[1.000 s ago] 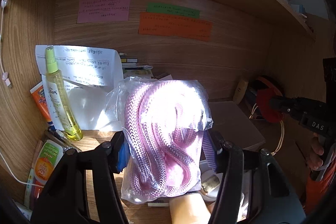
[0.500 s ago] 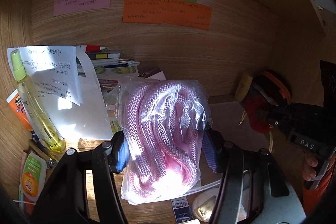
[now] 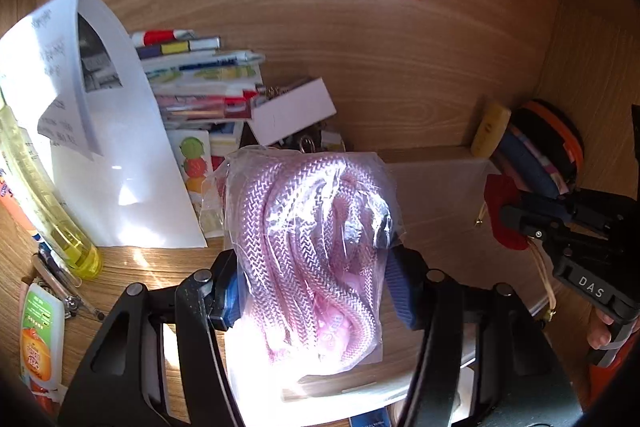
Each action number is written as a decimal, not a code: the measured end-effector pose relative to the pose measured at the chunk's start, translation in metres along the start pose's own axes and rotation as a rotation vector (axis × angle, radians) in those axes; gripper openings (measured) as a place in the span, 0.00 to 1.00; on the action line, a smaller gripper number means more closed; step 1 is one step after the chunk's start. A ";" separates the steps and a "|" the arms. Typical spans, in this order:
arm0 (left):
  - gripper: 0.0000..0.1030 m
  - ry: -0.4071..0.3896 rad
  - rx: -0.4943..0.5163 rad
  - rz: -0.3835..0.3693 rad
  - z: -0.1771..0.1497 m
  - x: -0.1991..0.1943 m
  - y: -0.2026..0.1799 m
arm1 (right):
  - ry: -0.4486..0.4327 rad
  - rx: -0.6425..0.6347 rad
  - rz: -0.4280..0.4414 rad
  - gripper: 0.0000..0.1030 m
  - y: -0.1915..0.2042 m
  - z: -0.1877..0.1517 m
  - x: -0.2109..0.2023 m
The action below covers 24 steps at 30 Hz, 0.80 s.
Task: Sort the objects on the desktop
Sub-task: 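Lift and carry the rope bag and red pouch over the clear plastic box, then open left tool to drop the rope bag while right tool releases the pouch into box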
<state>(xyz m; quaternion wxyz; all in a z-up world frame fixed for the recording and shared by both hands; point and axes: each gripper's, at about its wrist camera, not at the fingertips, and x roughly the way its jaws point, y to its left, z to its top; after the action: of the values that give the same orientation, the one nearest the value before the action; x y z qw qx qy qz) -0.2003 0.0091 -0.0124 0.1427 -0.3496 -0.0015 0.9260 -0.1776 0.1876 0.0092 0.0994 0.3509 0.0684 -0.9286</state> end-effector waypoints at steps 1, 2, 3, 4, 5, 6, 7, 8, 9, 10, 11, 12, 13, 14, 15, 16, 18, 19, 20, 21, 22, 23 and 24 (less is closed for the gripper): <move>0.56 0.009 -0.001 -0.007 -0.001 0.002 0.000 | 0.007 0.000 0.000 0.15 0.000 -0.001 0.002; 0.56 0.014 -0.001 -0.009 -0.001 0.003 0.000 | 0.014 0.000 -0.003 0.15 -0.001 -0.002 0.005; 0.56 0.020 0.003 -0.010 -0.001 0.005 0.000 | 0.020 -0.001 -0.009 0.15 -0.001 -0.003 0.007; 0.56 0.025 0.008 -0.009 0.000 0.006 0.000 | 0.027 -0.006 -0.014 0.15 0.000 -0.004 0.009; 0.56 0.032 0.010 -0.010 0.000 0.008 0.000 | 0.035 -0.008 -0.015 0.15 0.000 -0.005 0.012; 0.56 0.042 0.009 -0.018 -0.001 0.009 0.000 | 0.042 -0.009 -0.016 0.15 0.000 -0.006 0.014; 0.56 0.051 0.008 -0.027 -0.001 0.010 0.000 | 0.048 -0.012 -0.017 0.15 0.001 -0.006 0.016; 0.56 0.062 0.007 -0.034 -0.001 0.012 0.000 | 0.054 -0.015 -0.015 0.15 0.001 -0.007 0.017; 0.56 0.072 0.009 -0.036 -0.001 0.015 0.000 | 0.060 -0.015 -0.013 0.15 0.002 -0.007 0.019; 0.56 0.077 0.017 -0.038 -0.001 0.017 0.000 | 0.066 -0.017 -0.011 0.15 0.002 -0.007 0.021; 0.56 0.082 0.024 -0.035 -0.001 0.018 -0.001 | 0.072 -0.017 -0.008 0.15 0.002 -0.007 0.022; 0.56 0.085 0.026 -0.039 -0.001 0.018 0.000 | 0.077 -0.017 -0.005 0.15 0.002 -0.008 0.023; 0.56 0.089 0.026 -0.043 -0.002 0.017 0.001 | 0.082 -0.017 -0.005 0.15 0.002 -0.008 0.024; 0.56 0.092 0.030 -0.039 -0.002 0.018 0.000 | 0.086 -0.015 -0.005 0.15 0.002 -0.009 0.025; 0.56 0.092 0.035 -0.034 -0.002 0.019 0.000 | 0.091 -0.016 -0.004 0.15 0.002 -0.009 0.025; 0.56 0.093 0.040 -0.031 -0.002 0.019 0.000 | 0.095 -0.016 -0.004 0.15 0.002 -0.009 0.026; 0.56 0.084 0.038 -0.022 -0.001 0.018 0.001 | 0.106 -0.012 0.000 0.15 0.002 -0.009 0.028; 0.56 0.082 0.037 -0.023 -0.001 0.017 0.002 | 0.108 -0.010 -0.001 0.15 0.001 -0.010 0.029; 0.56 0.079 0.036 -0.020 -0.001 0.017 0.003 | 0.121 -0.015 -0.005 0.18 0.002 -0.010 0.029; 0.56 0.077 0.037 -0.019 -0.002 0.017 0.003 | 0.131 -0.018 -0.007 0.19 0.002 -0.010 0.029; 0.56 0.075 0.040 -0.020 -0.002 0.016 0.003 | 0.131 -0.018 -0.011 0.19 0.002 -0.010 0.029; 0.56 0.072 0.040 -0.022 -0.002 0.016 0.003 | 0.130 -0.021 -0.013 0.19 0.003 -0.009 0.029; 0.56 0.070 0.043 -0.024 -0.002 0.015 0.003 | 0.129 -0.026 -0.014 0.19 0.004 -0.009 0.029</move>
<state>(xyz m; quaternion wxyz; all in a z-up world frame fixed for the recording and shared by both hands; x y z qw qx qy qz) -0.2109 0.0106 -0.0239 0.1611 -0.3784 0.0191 0.9113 -0.1926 0.1818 -0.0174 0.0925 0.4083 0.0890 -0.9038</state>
